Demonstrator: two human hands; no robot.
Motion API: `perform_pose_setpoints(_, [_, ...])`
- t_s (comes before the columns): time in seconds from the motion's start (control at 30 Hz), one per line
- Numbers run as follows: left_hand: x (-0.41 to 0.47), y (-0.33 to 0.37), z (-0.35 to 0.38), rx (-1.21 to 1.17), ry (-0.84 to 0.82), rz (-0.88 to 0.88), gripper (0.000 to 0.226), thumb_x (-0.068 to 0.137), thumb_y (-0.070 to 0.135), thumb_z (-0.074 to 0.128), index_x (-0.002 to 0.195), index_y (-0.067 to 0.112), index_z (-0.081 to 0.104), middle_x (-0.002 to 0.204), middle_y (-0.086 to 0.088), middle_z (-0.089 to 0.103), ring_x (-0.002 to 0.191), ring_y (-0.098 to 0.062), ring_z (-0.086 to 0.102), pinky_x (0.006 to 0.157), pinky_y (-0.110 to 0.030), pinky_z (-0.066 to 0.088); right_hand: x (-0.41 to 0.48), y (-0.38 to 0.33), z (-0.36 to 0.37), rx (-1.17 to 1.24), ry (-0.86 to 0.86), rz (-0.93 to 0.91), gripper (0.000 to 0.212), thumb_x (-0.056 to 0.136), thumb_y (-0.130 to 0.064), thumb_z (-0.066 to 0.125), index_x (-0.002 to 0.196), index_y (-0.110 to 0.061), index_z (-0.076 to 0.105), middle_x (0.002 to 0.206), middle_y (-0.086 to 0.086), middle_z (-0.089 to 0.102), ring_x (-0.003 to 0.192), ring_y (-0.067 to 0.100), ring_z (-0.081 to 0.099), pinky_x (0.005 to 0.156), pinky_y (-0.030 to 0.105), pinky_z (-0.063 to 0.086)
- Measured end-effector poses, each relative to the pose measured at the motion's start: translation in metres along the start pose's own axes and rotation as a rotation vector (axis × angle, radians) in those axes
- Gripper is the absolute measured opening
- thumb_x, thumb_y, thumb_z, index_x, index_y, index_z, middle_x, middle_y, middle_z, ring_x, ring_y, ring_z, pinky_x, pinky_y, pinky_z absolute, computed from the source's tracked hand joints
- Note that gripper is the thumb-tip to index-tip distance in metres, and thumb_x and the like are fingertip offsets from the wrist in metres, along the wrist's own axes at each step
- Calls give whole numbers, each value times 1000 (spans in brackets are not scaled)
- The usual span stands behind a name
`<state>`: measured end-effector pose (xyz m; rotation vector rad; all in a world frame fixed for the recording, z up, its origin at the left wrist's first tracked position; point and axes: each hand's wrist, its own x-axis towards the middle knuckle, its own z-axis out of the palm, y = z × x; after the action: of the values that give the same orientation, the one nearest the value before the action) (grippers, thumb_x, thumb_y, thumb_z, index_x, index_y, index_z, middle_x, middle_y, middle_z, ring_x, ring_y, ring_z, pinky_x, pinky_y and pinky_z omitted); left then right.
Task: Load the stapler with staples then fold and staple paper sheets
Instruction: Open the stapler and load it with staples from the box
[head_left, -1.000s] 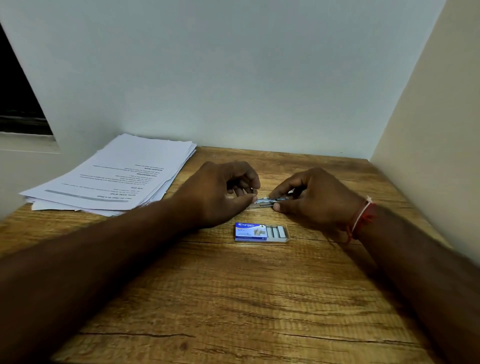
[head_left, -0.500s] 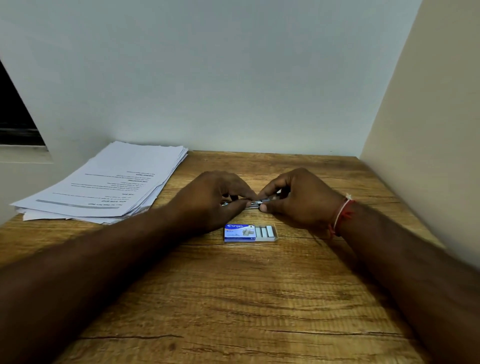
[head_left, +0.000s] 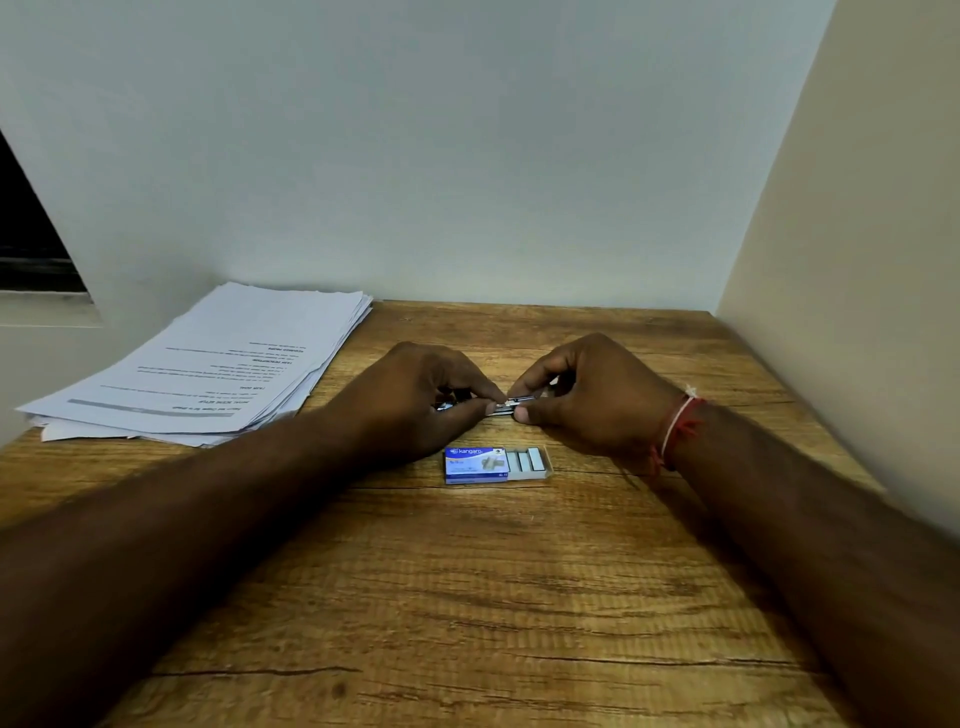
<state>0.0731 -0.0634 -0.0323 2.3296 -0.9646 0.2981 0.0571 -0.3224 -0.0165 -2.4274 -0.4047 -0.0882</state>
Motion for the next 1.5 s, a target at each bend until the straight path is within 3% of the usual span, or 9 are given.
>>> perform_pose_setpoints(0.23, [-7, 3, -11, 13, -15, -125, 43, 88, 48, 93, 129, 40, 80, 107, 24, 79, 101, 1, 72, 91, -33, 64, -2, 0, -5, -40, -16, 25, 16, 85, -34, 93, 101, -35, 87, 89, -18, 78, 75, -13, 63, 61, 13, 42])
perform_pose_setpoints(0.57, [-10, -11, -28, 55, -75, -204, 12, 90, 47, 91, 100, 43, 84, 100, 20, 74, 96, 3, 66, 79, -23, 54, -2, 1, 0, -189, -22, -47, 7, 98, -31, 81, 102, -30, 75, 107, -13, 69, 95, 4, 63, 83, 35, 53])
perform_pose_setpoints(0.73, [-9, -9, -24, 77, -31, -212, 9, 96, 44, 85, 102, 40, 81, 95, 20, 73, 92, 6, 63, 75, -25, 53, 1, 5, -1, -82, 67, -41, 12, 99, -26, 79, 108, -30, 72, 102, -13, 71, 92, 3, 63, 76, 25, 46])
perform_pose_setpoints(0.9, [-8, -8, -22, 79, -19, -209, 15, 98, 44, 83, 112, 40, 80, 97, 22, 73, 93, 7, 64, 74, -23, 51, 3, 5, -2, 57, 129, -33, 19, 93, -18, 86, 108, -26, 77, 89, -9, 74, 70, -9, 64, 64, 7, 46])
perform_pose_setpoints(1.0, [-8, -6, -23, 78, -20, -193, 18, 99, 43, 82, 116, 38, 82, 100, 21, 74, 94, 2, 65, 78, -27, 54, 2, 4, -2, 223, 132, 10, 18, 93, -12, 86, 107, -20, 78, 80, -5, 74, 66, 0, 70, 64, 13, 55])
perform_pose_setpoints(1.1, [-8, -5, -22, 58, -13, -188, 16, 99, 42, 82, 114, 37, 85, 101, 19, 77, 97, 0, 67, 82, -31, 57, 2, 2, -1, 463, 158, 45, 24, 89, -1, 87, 110, -10, 79, 84, 2, 77, 75, 20, 79, 79, 36, 70])
perform_pose_setpoints(1.23, [-7, -2, -20, 47, -20, -191, 17, 100, 41, 82, 115, 35, 87, 102, 18, 77, 99, -2, 69, 87, -36, 60, 1, -1, 2, 667, 199, -45, 31, 86, 4, 86, 115, -2, 77, 90, 7, 78, 79, 21, 78, 73, 27, 64])
perform_pose_setpoints(1.37, [-7, 0, -14, 33, 18, -182, 25, 97, 44, 84, 122, 38, 86, 105, 24, 78, 102, 6, 69, 86, -25, 57, -5, -9, 4, 592, 214, -139, 30, 86, -9, 90, 115, -14, 82, 99, 16, 81, 92, 26, 78, 86, 38, 67])
perform_pose_setpoints(1.5, [-8, 2, -9, -59, 92, -208, 44, 87, 40, 95, 128, 39, 82, 107, 24, 80, 97, 6, 74, 84, -17, 59, -9, -16, 10, 400, 250, -213, 29, 90, -16, 89, 117, -22, 83, 107, -2, 84, 103, 17, 80, 96, 36, 65])
